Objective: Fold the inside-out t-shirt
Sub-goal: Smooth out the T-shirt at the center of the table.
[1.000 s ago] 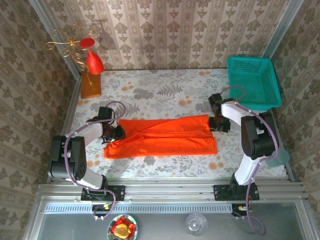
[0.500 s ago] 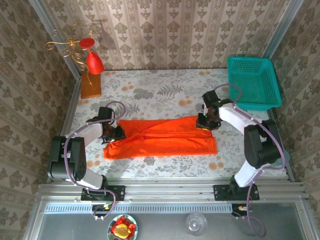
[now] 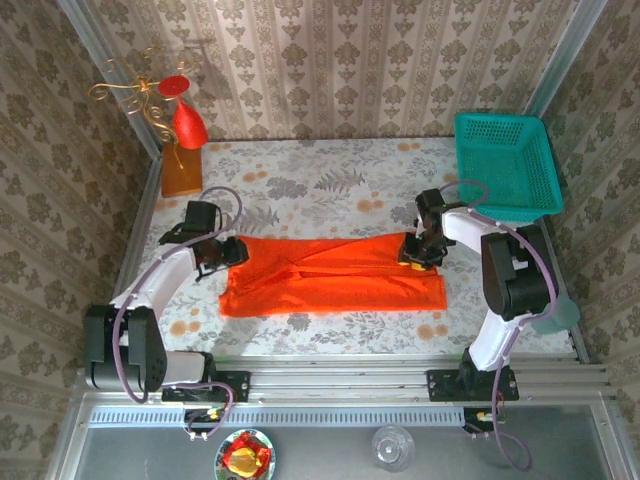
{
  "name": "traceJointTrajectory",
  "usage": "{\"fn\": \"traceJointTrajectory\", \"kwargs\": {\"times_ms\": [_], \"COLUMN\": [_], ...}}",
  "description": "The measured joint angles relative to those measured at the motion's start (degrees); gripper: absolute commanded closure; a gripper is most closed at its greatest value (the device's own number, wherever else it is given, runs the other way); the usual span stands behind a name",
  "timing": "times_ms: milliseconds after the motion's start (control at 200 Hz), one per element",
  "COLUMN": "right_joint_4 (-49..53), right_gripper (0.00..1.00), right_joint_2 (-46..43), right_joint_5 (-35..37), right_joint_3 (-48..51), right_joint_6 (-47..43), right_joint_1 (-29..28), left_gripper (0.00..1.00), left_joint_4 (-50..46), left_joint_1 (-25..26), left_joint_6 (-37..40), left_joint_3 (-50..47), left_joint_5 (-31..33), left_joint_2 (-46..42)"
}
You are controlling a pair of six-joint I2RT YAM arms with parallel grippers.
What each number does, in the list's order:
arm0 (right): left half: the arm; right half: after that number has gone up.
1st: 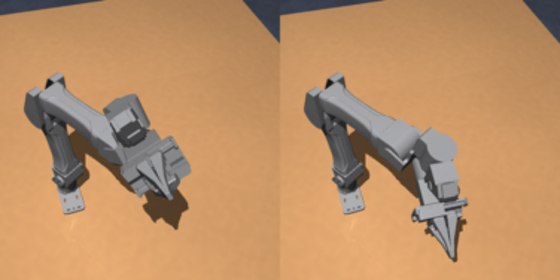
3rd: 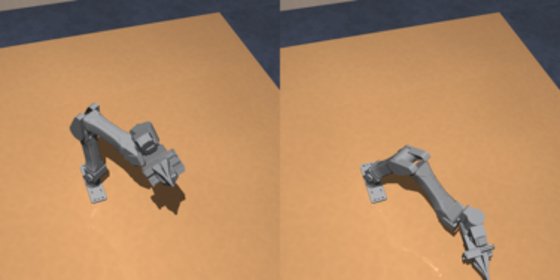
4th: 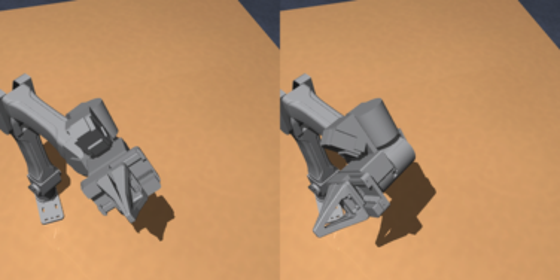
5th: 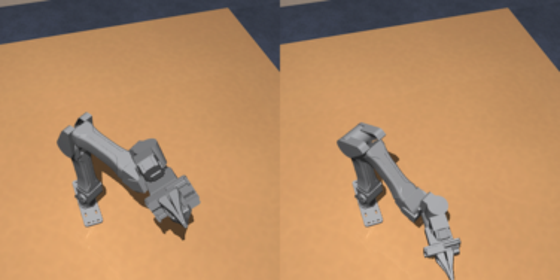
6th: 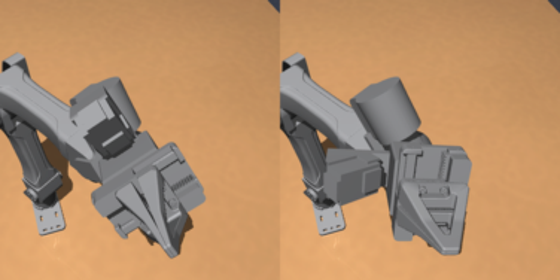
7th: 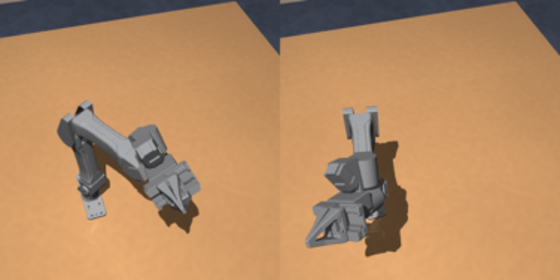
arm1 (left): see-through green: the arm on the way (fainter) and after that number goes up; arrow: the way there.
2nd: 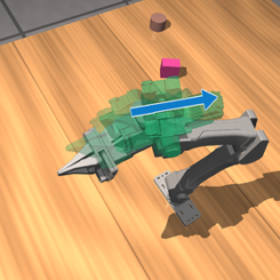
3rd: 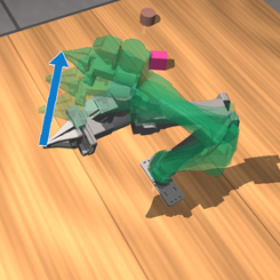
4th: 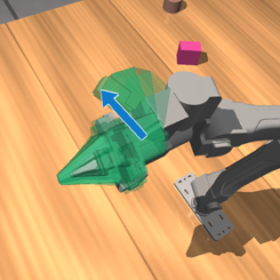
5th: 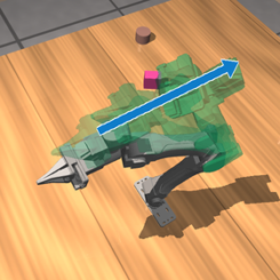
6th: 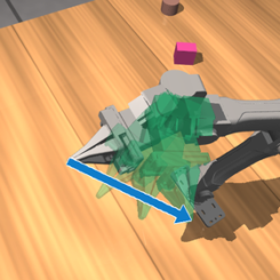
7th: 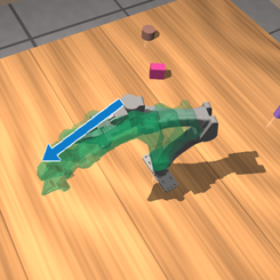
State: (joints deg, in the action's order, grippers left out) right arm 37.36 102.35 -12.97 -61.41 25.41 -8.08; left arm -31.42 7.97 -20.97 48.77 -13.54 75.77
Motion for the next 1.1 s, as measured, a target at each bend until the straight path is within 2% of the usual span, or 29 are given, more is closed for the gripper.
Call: {"fn": "traceJointTrajectory", "kwargs": {"times_ms": [205, 400, 710, 1100], "right_joint_4": [3.21, 6.1, 5.73, 2.89], "right_gripper": [0.65, 0.65, 0.64, 0.64], "right_joint_2": [-1.92, -7.34, -9.53, -1.07], "right_joint_5": [5.2, 5.35, -1.31, -5.79], "right_joint_3": [0.48, 0.11, -4.35, -10.25], "right_joint_6": [-1.49, -1.62, 1.16, 5.35], "right_joint_1": [3.17, 1.46, -9.49, -20.46], "left_gripper": [0.68, 0.67, 0.67, 0.68], "left_joint_4": [-1.66, -1.18, 3.67, 10.05], "left_joint_1": [-0.98, -0.94, -1.38, -3.58], "left_joint_6": [0.04, 0.04, 0.15, -2.36], "left_joint_3": [3.26, 6.05, 13.84, 15.26], "left_joint_5": [-0.96, -3.21, -8.11, -14.64], "left_joint_2": [4.35, 10.88, 22.43, 28.92]}}
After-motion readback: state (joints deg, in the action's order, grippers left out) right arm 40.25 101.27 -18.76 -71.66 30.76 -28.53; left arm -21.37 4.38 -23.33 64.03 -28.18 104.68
